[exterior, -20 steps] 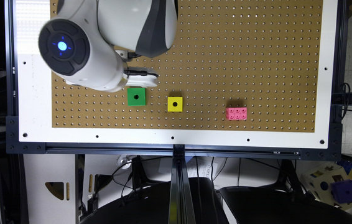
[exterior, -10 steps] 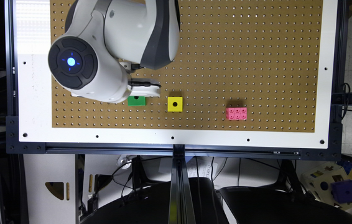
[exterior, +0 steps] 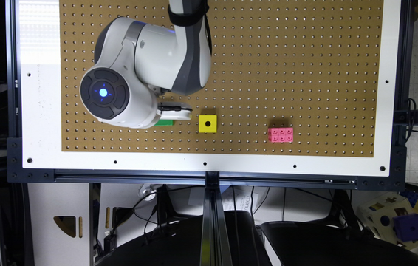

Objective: Pick up green block.

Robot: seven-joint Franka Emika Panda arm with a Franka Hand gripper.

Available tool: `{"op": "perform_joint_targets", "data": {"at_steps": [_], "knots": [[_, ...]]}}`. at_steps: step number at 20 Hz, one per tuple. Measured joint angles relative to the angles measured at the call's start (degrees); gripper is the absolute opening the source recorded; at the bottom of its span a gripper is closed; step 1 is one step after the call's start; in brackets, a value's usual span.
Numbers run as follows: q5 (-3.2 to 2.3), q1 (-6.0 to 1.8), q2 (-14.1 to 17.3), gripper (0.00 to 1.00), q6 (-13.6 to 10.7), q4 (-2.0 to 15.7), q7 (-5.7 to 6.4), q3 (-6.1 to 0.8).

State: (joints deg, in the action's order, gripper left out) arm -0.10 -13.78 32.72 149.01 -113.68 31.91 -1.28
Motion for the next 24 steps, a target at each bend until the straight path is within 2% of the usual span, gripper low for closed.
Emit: {"op": "perform_joint_targets", "data": {"at_steps": [2, 3, 19, 24], "knots": [[0.0, 0.0, 0.01, 1.0, 0.0, 0.0, 0.0, 0.0], [0.0, -0.01, 0.02, 0.0, 0.0, -0.03, -0.01, 0.0], [0.0, -0.02, -0.11, 0.0, -0.09, -0.04, 0.0, 0.0], [0.0, -0.02, -1.68, 0.0, -1.96, -0.04, 0.0, 0.0]]}}
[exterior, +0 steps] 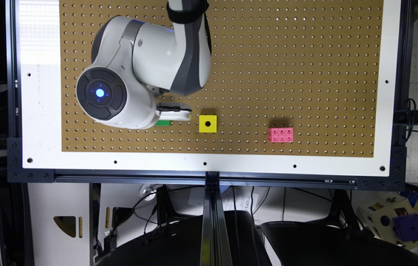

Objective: Pick up green block.

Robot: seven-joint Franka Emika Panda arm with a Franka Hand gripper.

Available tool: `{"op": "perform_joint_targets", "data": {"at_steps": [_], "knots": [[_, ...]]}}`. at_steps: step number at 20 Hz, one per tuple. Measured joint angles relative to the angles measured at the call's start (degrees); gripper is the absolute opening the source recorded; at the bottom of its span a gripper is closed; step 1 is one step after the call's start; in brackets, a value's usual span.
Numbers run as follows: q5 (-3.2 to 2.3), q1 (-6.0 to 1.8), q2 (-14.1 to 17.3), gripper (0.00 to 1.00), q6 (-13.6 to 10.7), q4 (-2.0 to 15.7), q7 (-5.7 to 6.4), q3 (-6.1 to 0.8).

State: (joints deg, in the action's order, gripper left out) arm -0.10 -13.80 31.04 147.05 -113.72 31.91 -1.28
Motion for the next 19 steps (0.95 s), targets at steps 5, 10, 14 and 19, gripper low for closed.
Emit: {"op": "perform_joint_targets", "data": {"at_steps": [5, 10, 14, 19], "knots": [[0.0, 0.0, -2.48, 0.0, -2.45, 0.0, 0.0, 0.0], [0.0, 0.0, -8.2, 0.0, -8.34, -0.01, 0.01, -0.01], [0.0, 0.0, -11.5, 0.0, -11.59, -0.01, 0.01, -0.01], [0.0, 0.0, -11.83, 0.0, -11.99, -0.02, 0.02, -0.02]]}}
